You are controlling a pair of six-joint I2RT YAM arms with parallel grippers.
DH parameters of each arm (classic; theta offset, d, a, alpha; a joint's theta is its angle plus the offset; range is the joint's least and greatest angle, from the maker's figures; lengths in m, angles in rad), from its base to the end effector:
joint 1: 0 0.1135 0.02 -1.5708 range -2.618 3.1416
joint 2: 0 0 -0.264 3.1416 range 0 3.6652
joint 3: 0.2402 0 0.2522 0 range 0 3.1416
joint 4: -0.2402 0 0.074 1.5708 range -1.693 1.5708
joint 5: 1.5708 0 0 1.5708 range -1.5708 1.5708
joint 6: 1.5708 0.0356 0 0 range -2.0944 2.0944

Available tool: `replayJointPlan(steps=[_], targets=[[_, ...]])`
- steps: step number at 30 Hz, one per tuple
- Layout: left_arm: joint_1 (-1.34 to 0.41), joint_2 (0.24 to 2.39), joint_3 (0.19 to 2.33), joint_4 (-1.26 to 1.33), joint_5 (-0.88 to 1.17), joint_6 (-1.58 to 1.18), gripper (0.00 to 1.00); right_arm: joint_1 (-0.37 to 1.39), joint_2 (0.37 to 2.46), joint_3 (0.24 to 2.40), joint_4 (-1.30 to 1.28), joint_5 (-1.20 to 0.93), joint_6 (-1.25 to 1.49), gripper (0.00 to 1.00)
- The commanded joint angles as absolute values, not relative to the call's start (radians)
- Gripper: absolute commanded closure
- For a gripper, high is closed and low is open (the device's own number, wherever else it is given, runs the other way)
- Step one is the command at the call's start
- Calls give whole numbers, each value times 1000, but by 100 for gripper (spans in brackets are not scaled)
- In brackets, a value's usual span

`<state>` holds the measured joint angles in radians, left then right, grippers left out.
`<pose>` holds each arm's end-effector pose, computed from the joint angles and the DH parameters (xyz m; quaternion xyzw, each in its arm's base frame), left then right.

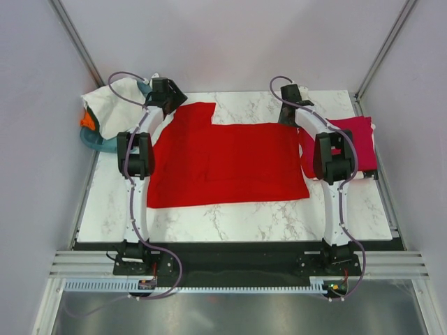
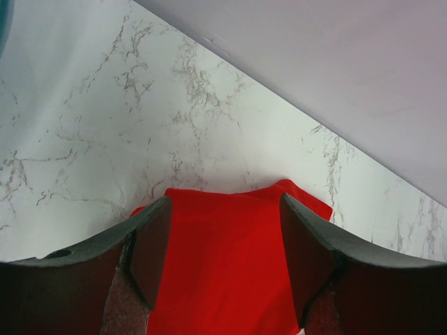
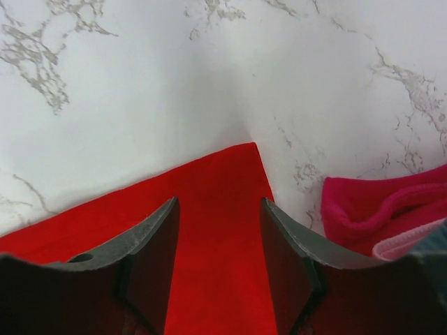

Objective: Fold and stack the t-shirts
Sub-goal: Fold the tshirt

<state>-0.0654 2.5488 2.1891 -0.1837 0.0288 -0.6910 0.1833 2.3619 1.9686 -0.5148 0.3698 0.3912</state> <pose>0.5818 -0.0391 0.1743 -0.2612 0.8308 -0.1931 0.4520 0.5165 0.0827 0.1761 0.1559 0.9183 -0.0761 0.3559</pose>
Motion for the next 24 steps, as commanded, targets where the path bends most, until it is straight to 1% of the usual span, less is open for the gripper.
replayJointPlan(steps=[1, 5, 8, 13, 17, 18, 19, 24], targets=[[-69, 2572, 2238, -126, 25, -673, 30, 187, 2390, 2022, -535, 431, 364, 41], [-67, 2595, 2244, -95, 44, -690, 30, 183, 2417, 2045, -532, 445, 356, 38], [-63, 2615, 2258, -87, 48, -703, 32, 181, 2439, 2066, -532, 443, 353, 37], [-63, 2635, 2270, -72, 51, -703, 33, 173, 2485, 2117, -532, 428, 359, 38], [-61, 2646, 2284, -69, 51, -693, 33, 172, 2505, 2140, -531, 410, 362, 45], [-61, 2651, 2286, -64, 49, -692, 33, 173, 2505, 2140, -528, 407, 361, 50], [-61, 2654, 2290, -61, 51, -690, 33, 172, 2503, 2140, -526, 407, 364, 60], [-61, 2671, 2307, -38, 60, -690, 33, 173, 2478, 2117, -515, 397, 361, 63]])
